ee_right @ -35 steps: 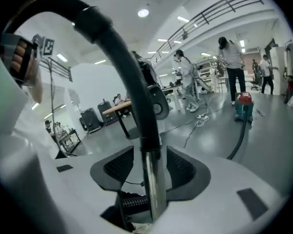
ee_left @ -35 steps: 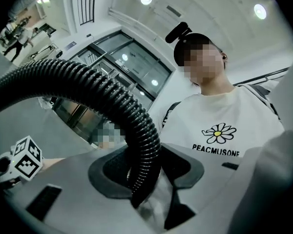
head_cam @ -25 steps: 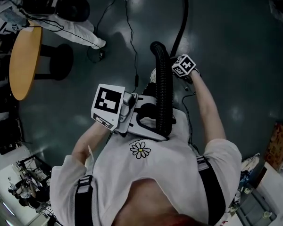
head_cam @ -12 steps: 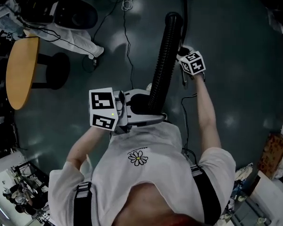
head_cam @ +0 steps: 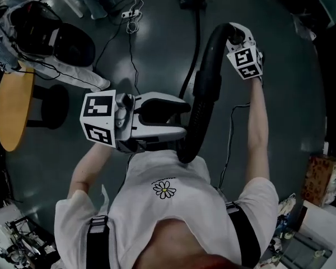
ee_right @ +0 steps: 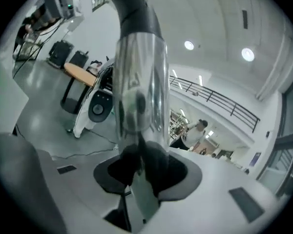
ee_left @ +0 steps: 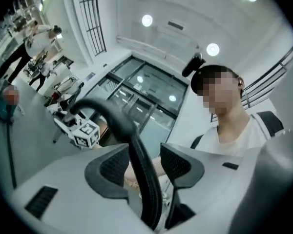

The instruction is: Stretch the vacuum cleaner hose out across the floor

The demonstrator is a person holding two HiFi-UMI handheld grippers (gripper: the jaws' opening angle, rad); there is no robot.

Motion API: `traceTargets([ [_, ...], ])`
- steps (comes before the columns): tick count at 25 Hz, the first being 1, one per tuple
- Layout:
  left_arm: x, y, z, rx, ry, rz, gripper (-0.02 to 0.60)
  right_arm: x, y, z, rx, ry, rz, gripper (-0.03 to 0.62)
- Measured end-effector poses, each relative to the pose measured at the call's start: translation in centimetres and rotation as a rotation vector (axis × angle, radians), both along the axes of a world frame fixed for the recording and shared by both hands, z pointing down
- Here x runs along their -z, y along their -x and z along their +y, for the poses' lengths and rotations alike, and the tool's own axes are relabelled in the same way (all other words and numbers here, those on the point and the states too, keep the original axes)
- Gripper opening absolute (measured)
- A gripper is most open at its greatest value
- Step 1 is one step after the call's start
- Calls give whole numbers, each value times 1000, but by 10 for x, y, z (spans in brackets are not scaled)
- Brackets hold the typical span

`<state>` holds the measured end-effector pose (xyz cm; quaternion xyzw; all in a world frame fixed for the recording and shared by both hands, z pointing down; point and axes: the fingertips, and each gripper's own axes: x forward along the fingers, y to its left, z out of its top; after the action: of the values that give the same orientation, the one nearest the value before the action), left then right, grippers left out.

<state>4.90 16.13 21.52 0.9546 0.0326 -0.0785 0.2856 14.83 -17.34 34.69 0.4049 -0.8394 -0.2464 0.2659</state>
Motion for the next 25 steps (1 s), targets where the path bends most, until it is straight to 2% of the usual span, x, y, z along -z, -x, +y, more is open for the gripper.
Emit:
traceTargets([
  [2,21,8,-22,42,48,72,187,26,1,14,10,-84,48,147],
  [3,25,14,-31,63,86,83,187,38,7,25,18,-128,52,147],
  [6,12,21,-34,132,124,1,187,72,31,79,71,-272,32,147],
  [8,-2,11,-24,133,127,-57,187,92,45,113,108,-344,65,147],
  [11,-5,-6,-11,58,165,-60,187,127,69,140,158,-425,126,147],
  [14,10,-14,-4,6,208,-11,189,160,86,161,192,-483,204,147],
  [17,16,-14,24,-51,250,59,188,171,96,197,168,-513,329,147],
  [19,18,-3,46,-156,284,133,188,177,100,213,102,-540,397,147],
  [22,11,31,79,-384,310,245,187,182,111,243,17,-608,486,147],
  [23,7,40,88,-431,318,270,187,182,116,257,11,-640,515,147],
  [25,-3,48,104,-450,318,287,187,179,124,282,36,-703,571,147],
])
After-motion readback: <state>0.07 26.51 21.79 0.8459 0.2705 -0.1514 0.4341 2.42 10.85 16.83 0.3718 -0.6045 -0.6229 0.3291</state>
